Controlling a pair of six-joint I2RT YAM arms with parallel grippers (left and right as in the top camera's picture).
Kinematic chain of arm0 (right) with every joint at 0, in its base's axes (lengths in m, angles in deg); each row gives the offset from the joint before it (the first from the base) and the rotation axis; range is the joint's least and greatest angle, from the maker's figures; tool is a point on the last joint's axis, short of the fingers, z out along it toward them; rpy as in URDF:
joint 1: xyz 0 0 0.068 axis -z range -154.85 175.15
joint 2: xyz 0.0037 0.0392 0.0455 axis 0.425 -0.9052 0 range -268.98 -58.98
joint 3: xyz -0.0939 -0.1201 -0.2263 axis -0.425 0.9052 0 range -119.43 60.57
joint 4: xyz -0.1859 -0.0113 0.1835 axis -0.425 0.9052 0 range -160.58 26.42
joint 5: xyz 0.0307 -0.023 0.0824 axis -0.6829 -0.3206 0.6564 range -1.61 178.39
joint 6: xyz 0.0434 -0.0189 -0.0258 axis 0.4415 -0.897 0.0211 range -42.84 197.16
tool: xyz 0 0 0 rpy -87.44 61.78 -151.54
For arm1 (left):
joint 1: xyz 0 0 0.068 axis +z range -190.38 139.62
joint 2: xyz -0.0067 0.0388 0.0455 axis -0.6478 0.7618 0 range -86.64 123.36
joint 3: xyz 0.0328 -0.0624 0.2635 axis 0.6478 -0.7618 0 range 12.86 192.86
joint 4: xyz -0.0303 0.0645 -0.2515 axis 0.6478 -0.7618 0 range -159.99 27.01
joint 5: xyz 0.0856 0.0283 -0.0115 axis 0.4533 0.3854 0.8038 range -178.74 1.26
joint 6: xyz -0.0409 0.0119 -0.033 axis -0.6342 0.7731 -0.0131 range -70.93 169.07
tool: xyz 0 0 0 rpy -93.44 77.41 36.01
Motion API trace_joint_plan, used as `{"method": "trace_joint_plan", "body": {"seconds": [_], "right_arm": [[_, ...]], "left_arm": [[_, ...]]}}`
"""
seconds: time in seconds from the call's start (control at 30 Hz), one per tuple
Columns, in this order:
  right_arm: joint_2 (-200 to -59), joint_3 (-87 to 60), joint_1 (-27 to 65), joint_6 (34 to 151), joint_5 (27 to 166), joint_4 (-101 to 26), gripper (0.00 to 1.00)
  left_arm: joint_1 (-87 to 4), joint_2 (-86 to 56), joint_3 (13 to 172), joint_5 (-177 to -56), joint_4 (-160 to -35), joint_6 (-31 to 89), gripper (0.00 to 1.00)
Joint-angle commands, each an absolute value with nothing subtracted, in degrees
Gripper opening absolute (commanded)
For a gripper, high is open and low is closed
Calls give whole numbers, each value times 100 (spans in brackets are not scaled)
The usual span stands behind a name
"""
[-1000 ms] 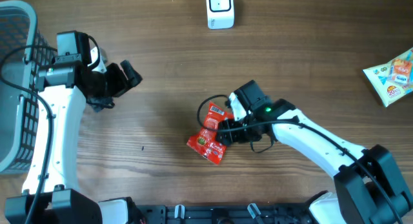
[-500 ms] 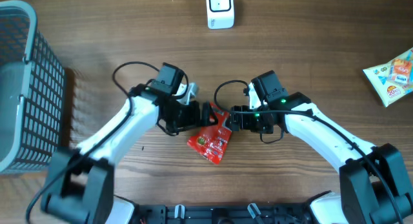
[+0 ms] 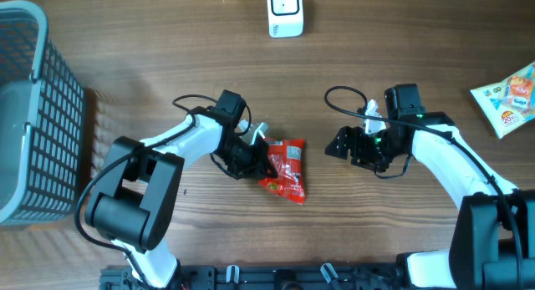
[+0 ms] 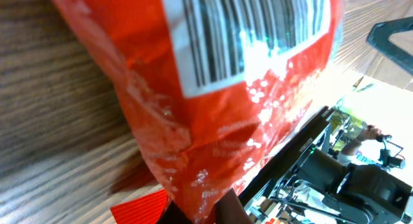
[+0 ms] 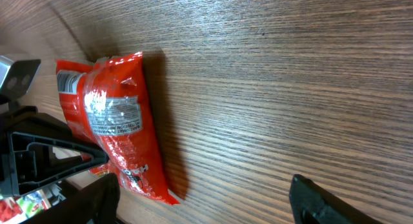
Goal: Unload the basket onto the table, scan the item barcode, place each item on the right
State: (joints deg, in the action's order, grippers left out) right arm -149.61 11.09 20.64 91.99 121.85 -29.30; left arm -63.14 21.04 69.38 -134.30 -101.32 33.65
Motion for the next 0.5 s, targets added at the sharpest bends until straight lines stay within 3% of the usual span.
{"method": "trace_joint_plan", "body": {"seconds": [0.0, 0.17, 0.27, 0.47], "right_arm": [[-14920, 1114, 2061, 9079, 12427, -2952, 83], [-14922, 1120, 2061, 9092, 13417, -3374, 83], [-14996, 1120, 2048, 9667, 13557, -3876, 83], [-15407, 1120, 1554, 10843, 14683, -5024, 88]], "left_arm": [[-6307, 2139, 6905, -13548, -9798, 2853, 4], [-6154, 2139, 6905, -15867, -8606, 2554, 4], [-5881, 2139, 6905, -16964, -8370, 2436, 4], [-5704, 2139, 6905, -17557, -8373, 2464, 4]]}}
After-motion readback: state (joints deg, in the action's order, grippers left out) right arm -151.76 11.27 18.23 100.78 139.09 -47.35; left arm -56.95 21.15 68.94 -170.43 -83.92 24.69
